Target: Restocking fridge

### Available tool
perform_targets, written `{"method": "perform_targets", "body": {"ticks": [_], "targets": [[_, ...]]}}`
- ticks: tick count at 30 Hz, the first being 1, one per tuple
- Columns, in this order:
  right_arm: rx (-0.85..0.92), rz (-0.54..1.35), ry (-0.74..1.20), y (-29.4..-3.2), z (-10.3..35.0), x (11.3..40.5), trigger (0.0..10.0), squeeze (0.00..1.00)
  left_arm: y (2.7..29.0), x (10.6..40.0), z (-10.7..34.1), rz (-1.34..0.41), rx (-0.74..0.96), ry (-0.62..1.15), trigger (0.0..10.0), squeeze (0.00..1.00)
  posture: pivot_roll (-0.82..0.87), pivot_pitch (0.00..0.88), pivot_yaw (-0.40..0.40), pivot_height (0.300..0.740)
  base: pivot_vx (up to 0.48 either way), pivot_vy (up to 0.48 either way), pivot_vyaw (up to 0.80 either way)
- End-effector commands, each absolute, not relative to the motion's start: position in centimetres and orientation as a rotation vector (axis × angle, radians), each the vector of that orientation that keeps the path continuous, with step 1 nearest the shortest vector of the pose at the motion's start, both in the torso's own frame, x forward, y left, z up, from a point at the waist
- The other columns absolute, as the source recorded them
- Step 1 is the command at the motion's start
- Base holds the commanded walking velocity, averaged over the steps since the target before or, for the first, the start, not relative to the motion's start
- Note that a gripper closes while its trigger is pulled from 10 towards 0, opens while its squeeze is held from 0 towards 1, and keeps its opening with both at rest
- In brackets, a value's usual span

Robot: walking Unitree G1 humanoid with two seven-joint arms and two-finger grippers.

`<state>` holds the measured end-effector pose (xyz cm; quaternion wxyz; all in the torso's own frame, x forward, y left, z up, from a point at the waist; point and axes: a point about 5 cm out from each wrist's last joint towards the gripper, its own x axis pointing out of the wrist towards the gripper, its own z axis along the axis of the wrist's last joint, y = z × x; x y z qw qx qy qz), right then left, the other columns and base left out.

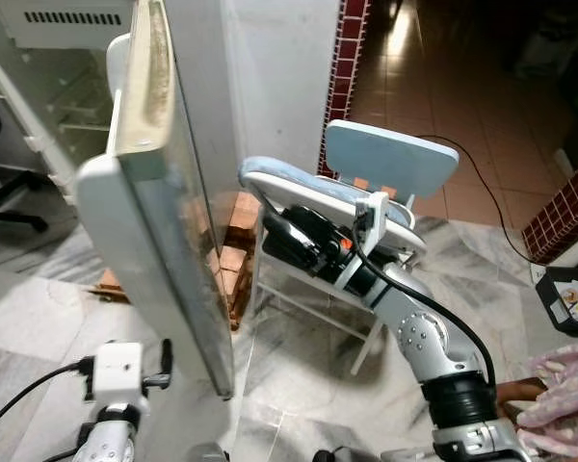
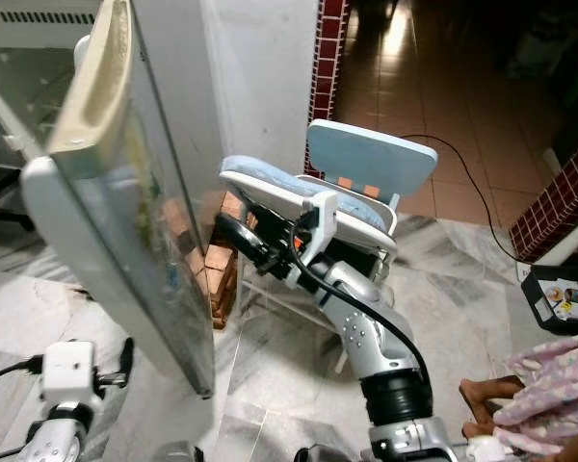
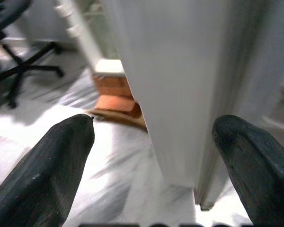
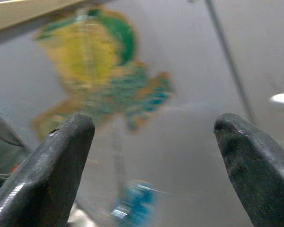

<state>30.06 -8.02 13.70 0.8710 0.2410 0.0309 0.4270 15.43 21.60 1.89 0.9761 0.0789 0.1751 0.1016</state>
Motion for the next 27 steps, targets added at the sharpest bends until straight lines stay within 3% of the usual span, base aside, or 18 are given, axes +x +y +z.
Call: {"method": "perform_targets", "body": {"ticks": [1,9,13,16,27], "targets": [[0.457,0.856,0.076,-8.0,13.3,30.4,10.0,0.00,22.1,15.0,2.2,0.242,0.176,0.337,10.0,0.00,0.10,0.057,-0.018,0.740,0.000,0.000,0.00],[0.343,0.760,0.085,-8.4,11.6,31.1,10.0,0.00,21.1,15.6,3.3,0.205,0.232,0.247,10.0,0.00,0.11,0.054,-0.023,0.740,0.000,0.000,0.00],[0.226,0.574,0.058,-10.0,10.9,31.9,10.0,0.00,21.0,17.2,4.2,0.181,0.247,0.198,10.0,0.00,0.10,0.051,-0.020,0.740,0.000,0.000,0.00],[0.210,0.548,0.045,-10.4,10.7,31.8,10.0,0.00,21.2,17.7,4.4,0.180,0.245,0.190,10.0,0.00,0.09,0.049,-0.016,0.740,0.000,0.000,0.00],[0.022,0.289,0.015,-13.9,8.6,30.9,10.0,0.00,21.0,20.8,6.7,0.158,0.245,0.104,10.0,0.00,0.08,0.051,-0.014,0.740,0.000,0.455,0.00]]}}
